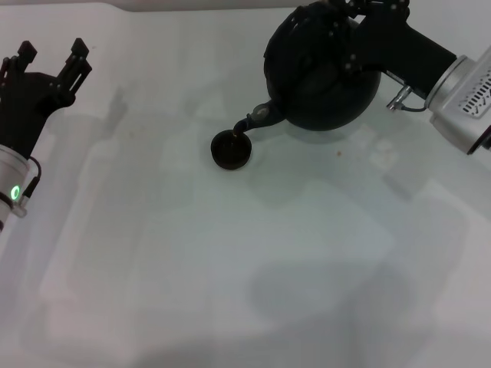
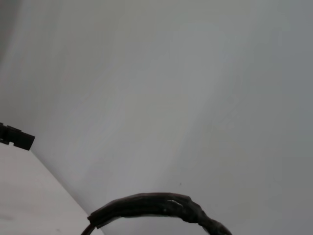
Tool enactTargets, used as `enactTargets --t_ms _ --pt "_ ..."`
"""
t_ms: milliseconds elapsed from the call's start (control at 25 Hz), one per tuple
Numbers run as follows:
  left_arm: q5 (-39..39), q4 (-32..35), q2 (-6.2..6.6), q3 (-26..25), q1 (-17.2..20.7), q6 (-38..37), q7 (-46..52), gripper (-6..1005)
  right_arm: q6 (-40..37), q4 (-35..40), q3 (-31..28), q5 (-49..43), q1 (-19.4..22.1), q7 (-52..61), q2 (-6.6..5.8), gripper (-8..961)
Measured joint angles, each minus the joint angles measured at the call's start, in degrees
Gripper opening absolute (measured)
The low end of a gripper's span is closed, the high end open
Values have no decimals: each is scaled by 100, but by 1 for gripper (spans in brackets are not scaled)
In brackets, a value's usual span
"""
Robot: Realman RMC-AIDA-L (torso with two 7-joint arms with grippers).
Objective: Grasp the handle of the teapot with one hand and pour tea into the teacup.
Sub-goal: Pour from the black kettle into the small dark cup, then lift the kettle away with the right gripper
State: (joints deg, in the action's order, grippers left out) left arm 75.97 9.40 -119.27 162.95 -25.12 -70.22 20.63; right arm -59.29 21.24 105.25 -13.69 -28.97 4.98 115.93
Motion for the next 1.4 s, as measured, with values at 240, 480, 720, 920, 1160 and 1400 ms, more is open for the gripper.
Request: enactTargets --t_ms 240,480,720,920,1160,1400 --pt "0 0 0 0 -4 58 3 879 6 5 -1 5 16 -12 0 138" --pt "-3 0 0 0 -12 63 3 879 6 5 -4 8 7 -15 1 137" --pt "-4 0 0 0 -12 111 3 879 6 11 -5 8 -4 -102 9 137" --pt "-4 0 0 0 -11 123 3 879 6 19 -5 14 -3 -169 9 136" --pt "2 0 0 0 -17 124 3 880 -6 20 -4 16 -3 -355 9 136" --pt "5 0 0 0 -20 124 3 880 -29 20 -8 16 -3 -490 9 133"
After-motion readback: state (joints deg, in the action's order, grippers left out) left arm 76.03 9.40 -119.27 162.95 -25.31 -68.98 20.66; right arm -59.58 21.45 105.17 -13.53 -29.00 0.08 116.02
